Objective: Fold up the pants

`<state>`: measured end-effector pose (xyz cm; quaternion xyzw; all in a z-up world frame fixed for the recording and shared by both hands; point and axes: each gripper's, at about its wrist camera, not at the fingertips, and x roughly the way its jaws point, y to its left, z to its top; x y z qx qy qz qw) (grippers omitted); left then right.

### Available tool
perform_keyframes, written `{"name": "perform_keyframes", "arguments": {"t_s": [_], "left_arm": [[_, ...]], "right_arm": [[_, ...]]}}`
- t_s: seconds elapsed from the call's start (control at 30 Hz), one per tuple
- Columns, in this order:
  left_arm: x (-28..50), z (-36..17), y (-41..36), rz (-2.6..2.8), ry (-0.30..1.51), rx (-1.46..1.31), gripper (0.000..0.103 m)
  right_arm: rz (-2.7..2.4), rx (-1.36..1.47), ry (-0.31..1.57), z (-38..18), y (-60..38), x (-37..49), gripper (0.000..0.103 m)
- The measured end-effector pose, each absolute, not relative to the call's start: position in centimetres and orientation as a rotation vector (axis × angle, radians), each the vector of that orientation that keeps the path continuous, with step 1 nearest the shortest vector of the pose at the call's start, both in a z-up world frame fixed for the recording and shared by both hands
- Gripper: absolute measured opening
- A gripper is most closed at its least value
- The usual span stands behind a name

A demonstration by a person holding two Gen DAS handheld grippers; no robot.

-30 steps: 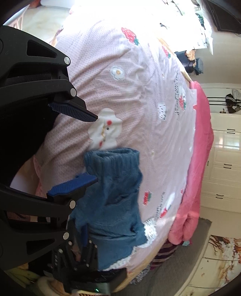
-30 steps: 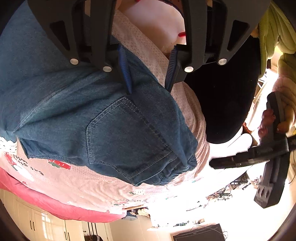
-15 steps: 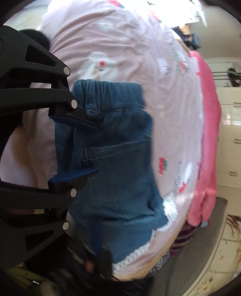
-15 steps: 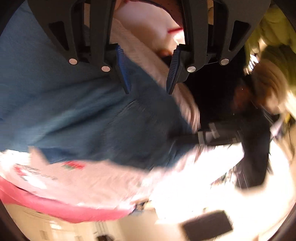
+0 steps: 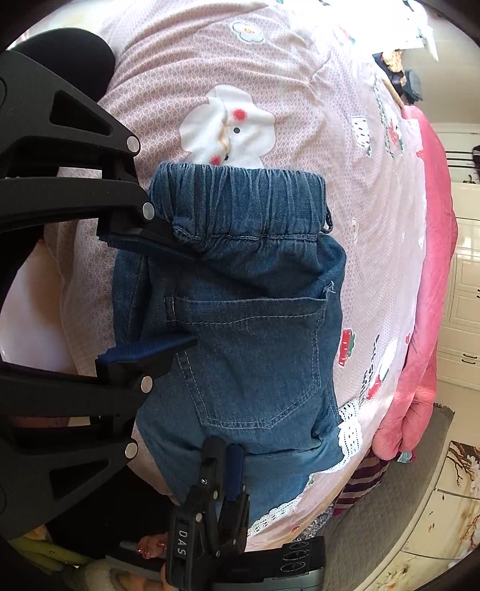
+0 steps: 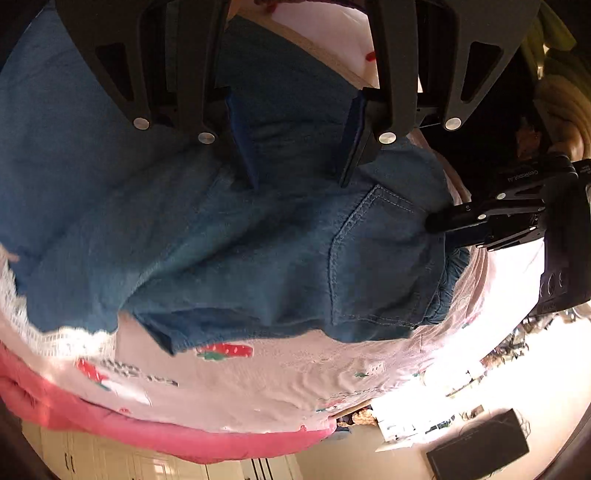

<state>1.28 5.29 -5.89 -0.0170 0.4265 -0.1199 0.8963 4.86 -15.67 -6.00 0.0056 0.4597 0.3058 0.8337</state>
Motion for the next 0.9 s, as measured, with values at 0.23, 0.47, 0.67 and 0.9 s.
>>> {"name": "perform_keyframes", "arguments": {"t_s": [0.23, 0.47, 0.67, 0.9], "left_arm": [[0.2, -3.8, 4.5, -0.258, 0.81, -0.032, 0.048], [-0.9, 0.5, 1.7, -0.368, 0.745, -0.053, 0.066], [0.4, 0.3, -2.6, -0.485, 0.778, -0.061, 0.074], [2.2, -2.2, -7.2, -0.588, 0.867, -0.054, 0.075]], "right_arm": [[0.693, 0.101, 0.899, -3.5, -18.0, 3.9, 0.049], [0.55, 0.142, 0.791, 0.0, -23.4, 3.3, 0.06], [0.457, 0.149, 0.745, 1.1, -26.5, 2.7, 0.071], [0.38, 0.123, 0.736, 1.2, -28.3, 3.1, 0.086]]}}
